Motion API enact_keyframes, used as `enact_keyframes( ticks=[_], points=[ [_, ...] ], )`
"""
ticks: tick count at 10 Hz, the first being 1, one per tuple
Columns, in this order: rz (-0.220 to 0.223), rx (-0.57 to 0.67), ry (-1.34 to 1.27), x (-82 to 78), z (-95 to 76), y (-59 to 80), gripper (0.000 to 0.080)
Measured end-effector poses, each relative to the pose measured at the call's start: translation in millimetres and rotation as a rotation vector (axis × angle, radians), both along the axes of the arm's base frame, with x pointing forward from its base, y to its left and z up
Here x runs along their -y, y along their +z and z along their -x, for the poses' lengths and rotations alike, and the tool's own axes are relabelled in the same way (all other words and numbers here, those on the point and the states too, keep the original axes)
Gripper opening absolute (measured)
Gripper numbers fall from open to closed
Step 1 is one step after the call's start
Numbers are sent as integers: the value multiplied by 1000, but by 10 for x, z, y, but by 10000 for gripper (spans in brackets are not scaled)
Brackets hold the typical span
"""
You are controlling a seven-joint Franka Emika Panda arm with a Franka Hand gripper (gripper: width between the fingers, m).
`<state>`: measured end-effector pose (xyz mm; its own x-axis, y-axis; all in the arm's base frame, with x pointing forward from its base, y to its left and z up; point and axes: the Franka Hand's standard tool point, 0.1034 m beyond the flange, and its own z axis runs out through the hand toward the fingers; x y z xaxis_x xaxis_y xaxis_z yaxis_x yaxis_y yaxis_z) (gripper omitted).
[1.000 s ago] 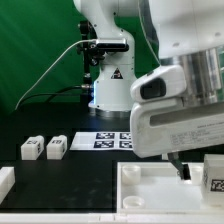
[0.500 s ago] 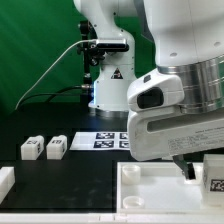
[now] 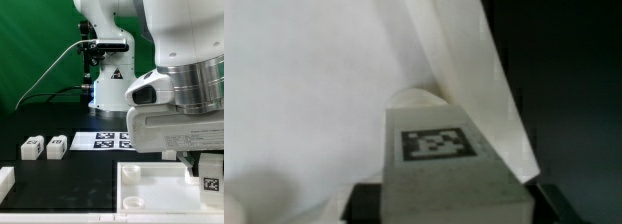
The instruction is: Assemble one leg
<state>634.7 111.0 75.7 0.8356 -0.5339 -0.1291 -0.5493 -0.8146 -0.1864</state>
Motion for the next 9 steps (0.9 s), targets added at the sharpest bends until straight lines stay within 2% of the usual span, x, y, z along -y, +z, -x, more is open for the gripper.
enact_keyframes(
  ticks=[2, 4, 5, 7, 8, 9],
  points=[
    [-2, -49, -442, -42, 70, -17, 297],
    [-52, -143, -791, -127, 68, -19, 297],
    [-65, -160, -842, -129, 65, -20, 297],
    [-64, -152, -802, -136, 73, -26, 297],
    [-64, -144, -772, -136, 74, -28, 477],
    [-62, -139, -753, -131, 75, -30, 591]
  ],
)
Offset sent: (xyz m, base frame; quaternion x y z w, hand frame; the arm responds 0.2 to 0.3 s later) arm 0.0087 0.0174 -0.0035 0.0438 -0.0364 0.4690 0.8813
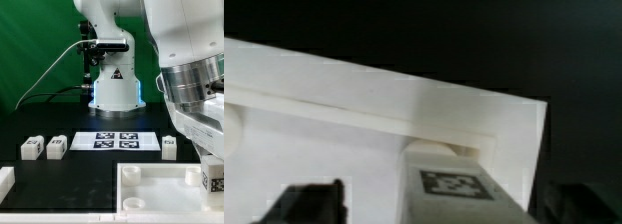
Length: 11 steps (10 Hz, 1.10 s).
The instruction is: Assemble one leg
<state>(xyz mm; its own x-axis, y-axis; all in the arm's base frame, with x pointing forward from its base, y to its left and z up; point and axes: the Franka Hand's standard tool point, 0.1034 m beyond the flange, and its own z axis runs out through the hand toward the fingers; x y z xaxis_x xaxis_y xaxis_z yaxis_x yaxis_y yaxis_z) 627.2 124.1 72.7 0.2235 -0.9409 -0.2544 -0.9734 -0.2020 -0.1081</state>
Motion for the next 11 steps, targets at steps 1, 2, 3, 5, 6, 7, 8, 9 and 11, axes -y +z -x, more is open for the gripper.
enact_keyframes(
  ticks=[1, 2, 3, 5, 6, 7, 8, 9, 11],
  points=[
    [22, 56, 207, 35, -2, -3, 591],
    [48, 114, 445, 74, -16, 7, 639],
    [73, 144, 634, 80, -20, 24, 647],
    [86, 189, 809, 100, -24, 14, 647],
    [106, 212, 968, 107, -17, 8, 649],
    [161, 220, 1219, 93, -22, 10, 649],
    [178, 226, 1285, 72, -49, 25, 649],
    [171, 226, 1250, 83, -46, 18, 620],
    [170, 215, 1196, 75, -45, 17, 434]
  ],
)
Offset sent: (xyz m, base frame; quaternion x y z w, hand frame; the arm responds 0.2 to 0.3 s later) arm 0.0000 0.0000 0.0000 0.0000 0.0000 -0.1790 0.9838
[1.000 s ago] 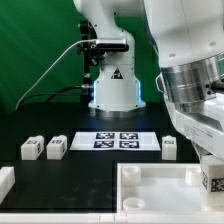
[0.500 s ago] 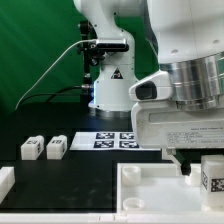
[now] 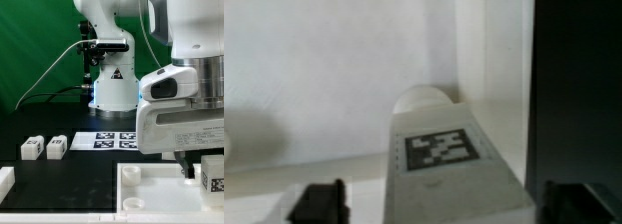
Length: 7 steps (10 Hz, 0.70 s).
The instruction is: Assemble one leg
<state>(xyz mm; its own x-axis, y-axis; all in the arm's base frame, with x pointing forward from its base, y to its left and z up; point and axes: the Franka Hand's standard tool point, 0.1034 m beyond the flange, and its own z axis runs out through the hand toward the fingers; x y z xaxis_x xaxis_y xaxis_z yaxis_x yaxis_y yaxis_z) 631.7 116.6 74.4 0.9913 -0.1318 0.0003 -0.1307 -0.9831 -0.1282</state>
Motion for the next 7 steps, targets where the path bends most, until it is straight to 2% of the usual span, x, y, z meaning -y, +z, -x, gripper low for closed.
enact_keyframes(
  ticks=[1, 2, 7],
  points=[
    [-10, -16, -122, -15, 2, 1, 434],
    [-13, -26, -192, -13, 2, 0, 293],
    [-76, -170, -1163, -29, -7, -18, 294]
  ],
)
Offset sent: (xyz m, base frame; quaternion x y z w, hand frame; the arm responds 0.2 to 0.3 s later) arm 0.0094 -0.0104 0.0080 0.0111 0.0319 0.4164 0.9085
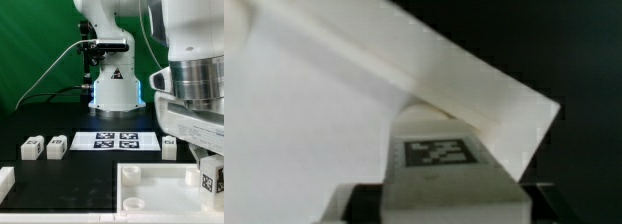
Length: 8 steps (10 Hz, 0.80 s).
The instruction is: Assemble one leg
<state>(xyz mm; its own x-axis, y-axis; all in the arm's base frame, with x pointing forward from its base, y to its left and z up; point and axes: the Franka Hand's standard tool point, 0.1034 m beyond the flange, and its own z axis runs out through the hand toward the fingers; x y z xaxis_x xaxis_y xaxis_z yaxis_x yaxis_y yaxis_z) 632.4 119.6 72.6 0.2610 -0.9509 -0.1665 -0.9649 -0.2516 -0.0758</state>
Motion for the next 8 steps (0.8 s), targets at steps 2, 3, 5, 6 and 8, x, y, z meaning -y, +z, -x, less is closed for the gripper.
enact_keyframes(
  ticks=[2, 3, 5, 6, 8],
  points=[
    [-23, -14, -146, 18, -1, -12, 294],
    [-23, -14, -145, 15, 0, -12, 294],
    [-21, -2, -81, 15, 1, -14, 379],
    [-21, -2, -82, 14, 1, -14, 514],
    [-2, 30, 252, 20, -8, 31, 621]
  ],
)
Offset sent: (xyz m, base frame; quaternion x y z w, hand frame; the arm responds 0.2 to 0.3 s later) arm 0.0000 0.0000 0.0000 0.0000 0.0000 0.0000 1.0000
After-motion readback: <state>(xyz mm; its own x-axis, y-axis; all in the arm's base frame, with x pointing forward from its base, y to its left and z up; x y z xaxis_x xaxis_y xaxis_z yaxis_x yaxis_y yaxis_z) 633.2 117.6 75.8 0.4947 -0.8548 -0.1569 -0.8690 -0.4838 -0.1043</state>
